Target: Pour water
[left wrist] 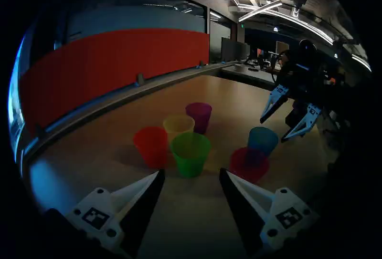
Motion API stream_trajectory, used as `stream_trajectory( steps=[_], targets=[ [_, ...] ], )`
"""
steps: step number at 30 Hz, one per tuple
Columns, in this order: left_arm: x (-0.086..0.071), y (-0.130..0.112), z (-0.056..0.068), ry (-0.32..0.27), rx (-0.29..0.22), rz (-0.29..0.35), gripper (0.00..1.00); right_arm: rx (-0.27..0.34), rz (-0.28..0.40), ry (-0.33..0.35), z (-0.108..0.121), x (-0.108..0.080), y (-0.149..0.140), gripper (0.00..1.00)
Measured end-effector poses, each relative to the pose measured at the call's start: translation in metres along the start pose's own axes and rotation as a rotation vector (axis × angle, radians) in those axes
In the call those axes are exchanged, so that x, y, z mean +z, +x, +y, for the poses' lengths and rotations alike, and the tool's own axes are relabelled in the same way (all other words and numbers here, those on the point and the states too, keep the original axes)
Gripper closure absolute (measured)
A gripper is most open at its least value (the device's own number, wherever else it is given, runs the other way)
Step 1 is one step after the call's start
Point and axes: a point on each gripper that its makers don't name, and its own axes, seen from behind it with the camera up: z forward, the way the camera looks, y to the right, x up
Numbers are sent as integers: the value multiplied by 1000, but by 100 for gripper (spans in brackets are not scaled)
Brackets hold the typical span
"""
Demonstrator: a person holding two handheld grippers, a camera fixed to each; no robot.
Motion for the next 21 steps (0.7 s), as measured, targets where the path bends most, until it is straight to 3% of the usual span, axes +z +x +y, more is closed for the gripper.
stream_trajectory(
  steps=[21],
  targets=[
    [6, -5, -3, -4, -3, -2, 16, -26, -3, 57, -9, 48, 1, 0]
  ],
)
